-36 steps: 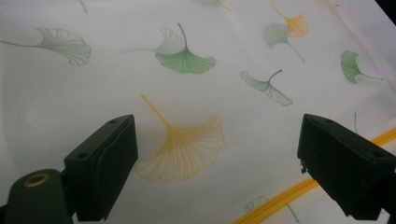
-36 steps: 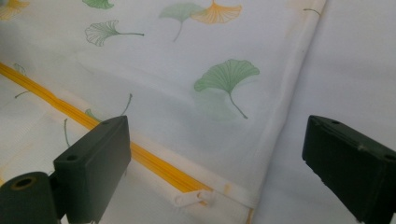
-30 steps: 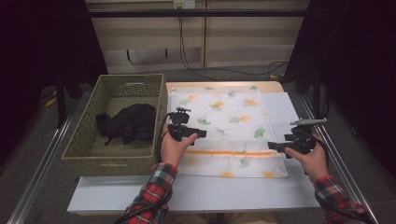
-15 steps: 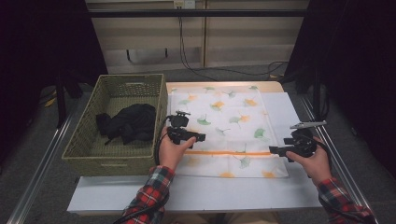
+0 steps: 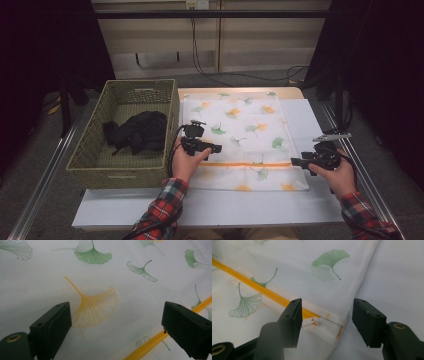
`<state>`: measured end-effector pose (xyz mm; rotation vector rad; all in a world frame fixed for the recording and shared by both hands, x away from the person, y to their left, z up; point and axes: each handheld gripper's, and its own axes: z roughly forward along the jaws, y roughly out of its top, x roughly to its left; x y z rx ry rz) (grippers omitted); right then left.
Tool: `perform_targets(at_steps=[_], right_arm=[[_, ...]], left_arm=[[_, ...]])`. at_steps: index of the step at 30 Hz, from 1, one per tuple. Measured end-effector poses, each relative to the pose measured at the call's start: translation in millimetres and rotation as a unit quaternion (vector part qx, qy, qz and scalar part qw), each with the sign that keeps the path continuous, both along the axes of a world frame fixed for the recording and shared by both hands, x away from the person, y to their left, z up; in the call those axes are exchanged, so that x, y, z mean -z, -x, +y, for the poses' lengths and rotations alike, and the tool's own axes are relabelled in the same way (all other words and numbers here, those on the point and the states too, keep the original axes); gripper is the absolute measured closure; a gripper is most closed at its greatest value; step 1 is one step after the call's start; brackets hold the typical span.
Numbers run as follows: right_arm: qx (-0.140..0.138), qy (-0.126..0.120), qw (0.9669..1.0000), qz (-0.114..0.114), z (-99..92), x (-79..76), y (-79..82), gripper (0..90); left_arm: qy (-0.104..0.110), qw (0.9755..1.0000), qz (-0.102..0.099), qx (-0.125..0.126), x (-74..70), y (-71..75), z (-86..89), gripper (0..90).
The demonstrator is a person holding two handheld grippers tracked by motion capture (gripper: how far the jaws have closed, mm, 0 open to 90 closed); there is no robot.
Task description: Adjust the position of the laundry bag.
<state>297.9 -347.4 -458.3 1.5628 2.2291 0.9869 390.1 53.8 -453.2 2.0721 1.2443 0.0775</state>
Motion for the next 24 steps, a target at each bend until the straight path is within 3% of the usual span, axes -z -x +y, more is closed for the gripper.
perform_targets(at_steps=[7, 13, 24], right_arm=[[0.003, 0.002, 0.9998, 0.02, -0.3, 3.8, 1.6, 49.0], [0.003, -0.001, 0.9998, 0.021, -1.5, 4.8, 3.8, 53.6], [0.003, 0.003, 0.9995, 0.03, -4.2, 6.6, 10.4, 54.0]], left_arm=[[0.0, 1.0, 0.0, 0.0, -1.0, -0.6, 1.9, 8.8], [0.004, 1.0, -0.001, 0.0, -1.2, -0.7, 0.0, 8.8], [0.004, 1.0, -0.001, 0.003, -1.3, -1.7, -1.5, 8.8]])
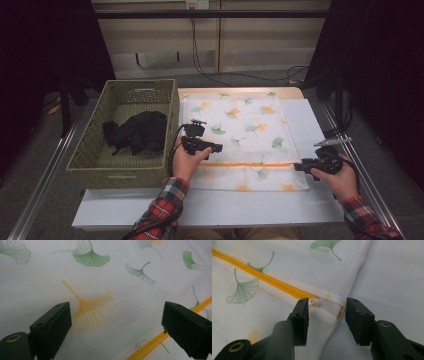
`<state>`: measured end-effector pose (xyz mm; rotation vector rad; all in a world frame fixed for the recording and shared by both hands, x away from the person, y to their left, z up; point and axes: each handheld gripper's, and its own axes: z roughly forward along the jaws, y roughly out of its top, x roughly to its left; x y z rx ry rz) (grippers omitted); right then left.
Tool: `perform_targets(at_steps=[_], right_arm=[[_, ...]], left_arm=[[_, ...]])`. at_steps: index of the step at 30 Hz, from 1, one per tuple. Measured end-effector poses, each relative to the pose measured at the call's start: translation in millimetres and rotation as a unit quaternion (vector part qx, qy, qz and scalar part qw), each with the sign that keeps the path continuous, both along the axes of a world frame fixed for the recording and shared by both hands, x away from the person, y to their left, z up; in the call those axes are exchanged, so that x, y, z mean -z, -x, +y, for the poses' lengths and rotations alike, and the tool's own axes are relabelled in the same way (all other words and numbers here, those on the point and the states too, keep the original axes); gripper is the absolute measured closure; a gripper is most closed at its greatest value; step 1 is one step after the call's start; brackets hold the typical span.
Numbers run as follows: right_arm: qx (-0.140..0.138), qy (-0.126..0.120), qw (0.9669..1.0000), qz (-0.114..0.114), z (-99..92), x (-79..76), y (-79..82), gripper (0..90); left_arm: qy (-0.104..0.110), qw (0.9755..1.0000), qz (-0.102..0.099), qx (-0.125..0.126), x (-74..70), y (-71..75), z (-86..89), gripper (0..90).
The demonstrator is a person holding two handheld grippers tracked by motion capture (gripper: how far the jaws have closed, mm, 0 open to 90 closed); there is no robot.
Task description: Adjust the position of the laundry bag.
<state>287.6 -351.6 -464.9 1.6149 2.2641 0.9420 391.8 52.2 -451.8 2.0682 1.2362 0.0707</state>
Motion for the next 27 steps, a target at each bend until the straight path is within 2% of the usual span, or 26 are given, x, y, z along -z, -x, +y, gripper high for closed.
perform_targets(at_steps=[9, 11, 14, 16, 20, 27], right_arm=[[0.0, 0.005, 1.0, -0.001, 2.8, 2.2, 7.9, 52.7], [-0.005, 0.015, 0.9999, 0.001, 5.3, 2.6, 9.0, 52.0], [-0.019, 0.034, 0.9992, -0.011, 6.6, 3.8, 9.6, 53.9], [-0.018, 0.042, 0.9988, -0.014, 7.5, 4.0, 10.3, 56.7], [-0.021, 0.076, 0.9967, -0.022, 11.5, 3.8, 12.6, 63.6], [-0.03, 0.08, 0.9956, -0.038, 12.1, 5.7, 13.5, 77.3]], left_arm=[[0.007, 1.0, -0.004, -0.001, -5.6, 0.7, -1.6, 8.8], [0.007, 1.0, -0.005, -0.002, -6.0, 0.9, -2.2, 8.8], [0.007, 1.0, -0.006, 0.0, -6.3, 1.1, -2.7, 8.8], [0.007, 0.9999, -0.008, 0.0, -6.6, 1.2, -3.2, 8.8], [0.002, 0.9999, -0.01, -0.002, -6.1, 1.8, -3.7, 8.8], [-0.003, 0.9999, -0.009, -0.003, -5.6, 2.1, -4.0, 8.8]])
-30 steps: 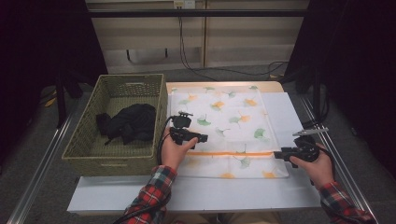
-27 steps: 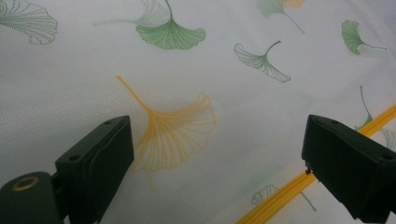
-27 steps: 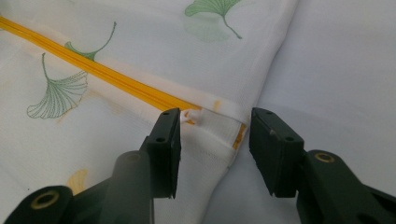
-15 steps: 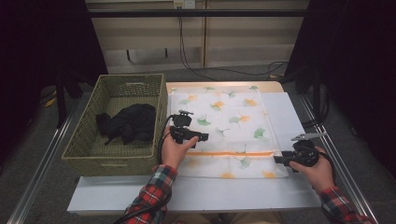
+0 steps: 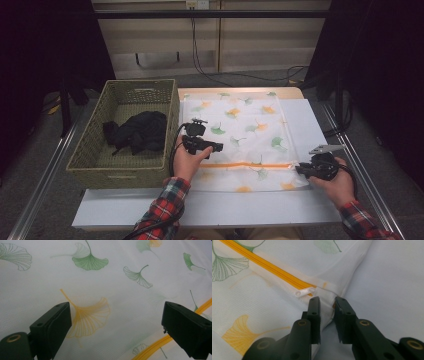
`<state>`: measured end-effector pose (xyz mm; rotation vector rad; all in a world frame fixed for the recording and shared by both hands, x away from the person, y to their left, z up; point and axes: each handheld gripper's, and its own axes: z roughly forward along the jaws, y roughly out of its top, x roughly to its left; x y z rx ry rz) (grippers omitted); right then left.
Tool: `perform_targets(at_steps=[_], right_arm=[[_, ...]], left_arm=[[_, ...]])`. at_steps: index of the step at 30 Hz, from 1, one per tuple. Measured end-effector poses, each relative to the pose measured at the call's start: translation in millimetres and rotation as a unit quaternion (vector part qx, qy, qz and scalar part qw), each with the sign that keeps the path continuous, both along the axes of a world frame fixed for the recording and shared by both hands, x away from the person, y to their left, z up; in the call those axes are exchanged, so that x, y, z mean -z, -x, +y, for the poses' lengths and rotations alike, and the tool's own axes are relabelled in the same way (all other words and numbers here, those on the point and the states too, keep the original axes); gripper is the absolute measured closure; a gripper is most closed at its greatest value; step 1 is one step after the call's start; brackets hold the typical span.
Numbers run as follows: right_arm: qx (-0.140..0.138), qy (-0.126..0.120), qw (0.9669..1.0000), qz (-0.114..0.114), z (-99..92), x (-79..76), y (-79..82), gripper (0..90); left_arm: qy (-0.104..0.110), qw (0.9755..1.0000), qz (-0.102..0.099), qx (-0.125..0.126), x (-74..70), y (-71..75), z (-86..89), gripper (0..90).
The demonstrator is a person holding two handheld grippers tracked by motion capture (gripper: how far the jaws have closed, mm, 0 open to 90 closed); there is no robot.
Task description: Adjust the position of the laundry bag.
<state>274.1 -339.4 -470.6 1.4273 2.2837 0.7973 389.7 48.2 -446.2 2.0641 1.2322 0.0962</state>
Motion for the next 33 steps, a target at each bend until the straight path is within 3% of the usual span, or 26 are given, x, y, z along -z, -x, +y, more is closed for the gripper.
perform_targets(at_steps=[4, 10, 19, 28, 33], right_arm=[[0.01, -0.014, 0.9998, 0.005, -3.0, 0.4, -1.2, 83.8], [0.018, -0.034, 0.9993, 0.006, -7.0, 1.8, -2.9, 86.3], [0.041, -0.075, 0.9957, 0.036, -12.3, -2.8, -7.1, 87.7], [0.039, -0.127, 0.9903, 0.04, -16.3, -12.2, -9.5, 88.3], [0.032, -0.114, 0.9924, 0.032, -16.2, -10.3, -8.4, 87.5]], left_arm=[[-0.004, 1.0, -0.003, 0.003, 0.9, 1.3, -3.8, 8.9], [-0.001, 0.9999, 0.0, 0.013, 1.8, 1.1, -9.4, 8.9], [0.005, 0.9997, 0.001, 0.025, 0.8, 4.1, -14.1, 8.9], [0.006, 0.9995, 0.001, 0.03, -1.0, 5.3, -15.3, 8.9], [0.009, 0.9995, -0.002, 0.029, -2.0, 6.6, -18.9, 8.9]])
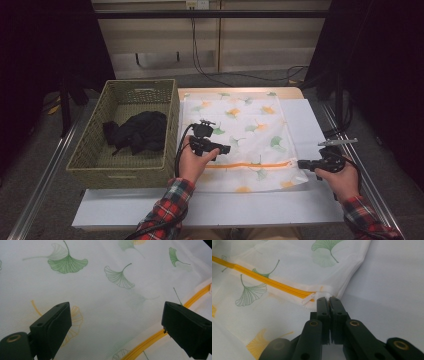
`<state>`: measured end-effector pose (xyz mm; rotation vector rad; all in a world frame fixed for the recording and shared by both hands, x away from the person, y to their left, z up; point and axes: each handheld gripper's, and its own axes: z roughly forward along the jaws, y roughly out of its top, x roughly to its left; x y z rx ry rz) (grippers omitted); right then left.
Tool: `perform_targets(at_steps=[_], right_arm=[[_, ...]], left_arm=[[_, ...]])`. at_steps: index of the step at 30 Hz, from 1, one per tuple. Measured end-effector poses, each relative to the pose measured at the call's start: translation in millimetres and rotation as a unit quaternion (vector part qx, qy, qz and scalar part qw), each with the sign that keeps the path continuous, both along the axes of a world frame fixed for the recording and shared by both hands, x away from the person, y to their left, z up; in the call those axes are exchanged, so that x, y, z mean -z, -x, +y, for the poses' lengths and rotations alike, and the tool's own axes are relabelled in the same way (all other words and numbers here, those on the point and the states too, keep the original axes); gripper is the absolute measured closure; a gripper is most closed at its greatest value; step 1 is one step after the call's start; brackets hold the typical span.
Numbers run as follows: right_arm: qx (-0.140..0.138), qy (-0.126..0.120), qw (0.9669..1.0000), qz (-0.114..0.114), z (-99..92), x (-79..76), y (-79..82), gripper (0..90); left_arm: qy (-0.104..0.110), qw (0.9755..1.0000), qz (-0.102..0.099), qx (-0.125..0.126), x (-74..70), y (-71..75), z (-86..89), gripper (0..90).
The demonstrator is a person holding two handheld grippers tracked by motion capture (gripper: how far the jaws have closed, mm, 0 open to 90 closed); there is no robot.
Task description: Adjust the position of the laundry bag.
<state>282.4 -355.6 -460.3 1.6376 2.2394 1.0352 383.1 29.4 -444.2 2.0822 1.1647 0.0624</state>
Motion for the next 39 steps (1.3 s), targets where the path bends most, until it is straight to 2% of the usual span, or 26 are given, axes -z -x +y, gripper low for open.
perform_targets(at_steps=[6, 10, 12, 15, 17, 18, 20, 21, 24, 29, 32, 34, 38, 39], right_arm=[[0.004, 0.022, 0.9997, 0.007, 4.1, 7.8, -1.2, 81.2], [0.016, 0.025, 0.9996, -0.005, 5.9, 10.6, -4.1, 70.5], [0.018, 0.022, 0.9996, -0.008, 7.2, 12.4, -5.5, 69.5], [0.011, 0.042, 0.999, -0.008, 11.0, 12.1, -6.7, 70.8], [0.008, 0.053, 0.9985, -0.013, 13.8, 12.2, -5.9, 75.1], [0.0, 0.048, 0.9987, -0.015, 14.6, 12.5, -5.0, 81.3], [-0.001, 0.042, 0.999, -0.015, 15.9, 13.6, -4.1, 86.2], [-0.003, 0.042, 0.9989, -0.019, 16.0, 13.9, -4.8, 86.6], [0.005, 0.028, 0.9996, -0.005, 13.5, 13.4, -6.5, 87.0], [0.011, 0.001, 0.9999, 0.002, 9.2, 7.6, -8.5, 87.2], [0.012, -0.025, 0.9996, -0.006, 6.9, 1.0, -10.0, 87.3], [0.011, -0.032, 0.9994, -0.006, 6.3, -0.7, -10.4, 87.3], [0.014, -0.073, 0.9972, -0.006, 4.6, -6.1, -11.2, 87.3], [0.012, -0.075, 0.997, -0.012, 3.4, -7.6, -11.9, 87.3]], left_arm=[[-0.011, 0.9999, 0.003, 0.01, 2.6, 0.1, 1.3, 8.9], [-0.007, 1.0, 0.004, 0.004, 3.0, -0.2, 1.6, 8.9], [-0.008, 0.9999, 0.004, 0.007, 2.7, -0.9, 2.5, 8.9], [-0.01, 0.9999, 0.003, 0.006, 2.3, -1.3, 2.6, 8.8], [-0.011, 0.9999, 0.003, 0.007, 2.7, -1.5, 2.6, 8.9], [-0.009, 0.9999, 0.003, 0.008, 2.8, -1.7, 2.9, 8.8], [-0.011, 0.9999, 0.003, 0.007, 2.6, -1.8, 2.8, 8.8], [-0.01, 0.9999, 0.002, 0.007, 2.5, -1.8, 2.9, 8.9], [-0.008, 0.9999, 0.004, 0.008, 2.8, -1.6, 2.8, 8.9], [-0.002, 0.9999, 0.006, 0.012, 2.0, -0.7, 2.7, 8.6], [0.004, 0.9999, 0.009, 0.01, 2.4, -1.5, 3.6, 7.9], [0.005, 0.9999, 0.011, 0.011, 3.2, -1.7, 3.6, 7.9], [0.005, 0.9998, 0.013, 0.016, 3.1, -0.8, 2.0, 7.8], [0.004, 0.9998, 0.013, 0.018, 2.7, -0.6, 1.6, 7.8]])
